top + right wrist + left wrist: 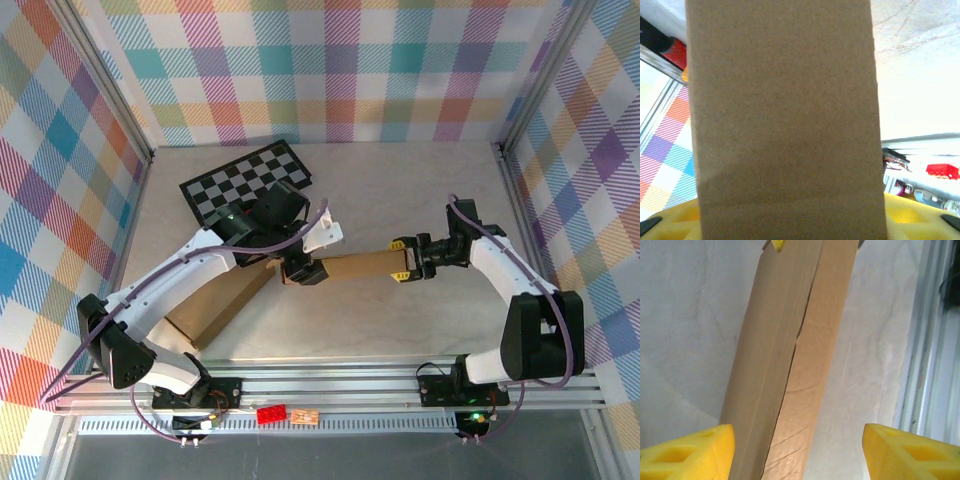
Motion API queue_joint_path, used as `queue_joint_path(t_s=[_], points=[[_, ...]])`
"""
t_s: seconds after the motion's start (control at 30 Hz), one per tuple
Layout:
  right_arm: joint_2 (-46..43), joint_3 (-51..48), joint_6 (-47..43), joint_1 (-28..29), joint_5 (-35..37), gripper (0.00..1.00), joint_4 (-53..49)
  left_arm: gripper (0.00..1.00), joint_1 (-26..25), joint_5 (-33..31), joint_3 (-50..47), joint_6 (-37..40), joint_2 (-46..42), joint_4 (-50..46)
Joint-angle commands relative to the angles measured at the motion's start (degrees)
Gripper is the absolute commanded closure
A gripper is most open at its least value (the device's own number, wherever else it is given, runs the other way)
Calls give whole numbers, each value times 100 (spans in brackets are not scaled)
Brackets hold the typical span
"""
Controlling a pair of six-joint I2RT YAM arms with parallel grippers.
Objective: Fold the paper box
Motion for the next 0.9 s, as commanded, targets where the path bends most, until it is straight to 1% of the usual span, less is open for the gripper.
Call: queue_joint_path(t_s=[0.0, 0.17, 0.2, 0.27, 0.37, 0.6, 0.67, 0.73, 0.77, 0.87], points=[[139, -54, -19, -27, 250, 57, -538, 33, -95, -444, -79, 631, 138, -296], [224, -115, 49, -109, 185, 57, -464, 32, -183, -604, -224, 765, 288, -306], [236, -120, 54, -114, 178, 57, -459, 30, -197, -651, -281, 779, 306, -271], [278, -117, 49, -139, 160, 57, -460, 27, -266, -998, -401, 781, 375, -121], [333, -160, 71, -173, 129, 57, -434, 27, -295, -1369, -532, 741, 472, 139], [419, -296, 239, -273, 28, 56, -293, 28, -330, -1620, -521, 725, 713, 443], [426, -328, 252, -299, 24, 54, -318, 29, -335, -1658, -552, 714, 771, 544], [417, -331, 246, -330, 85, 48, -421, 30, -331, -1681, -566, 705, 814, 663], [404, -354, 249, -353, 116, 45, -453, 31, -333, -1666, -553, 704, 858, 698], [360, -399, 236, -423, 238, 40, -520, 35, -332, -1519, -409, 657, 1028, 700]])
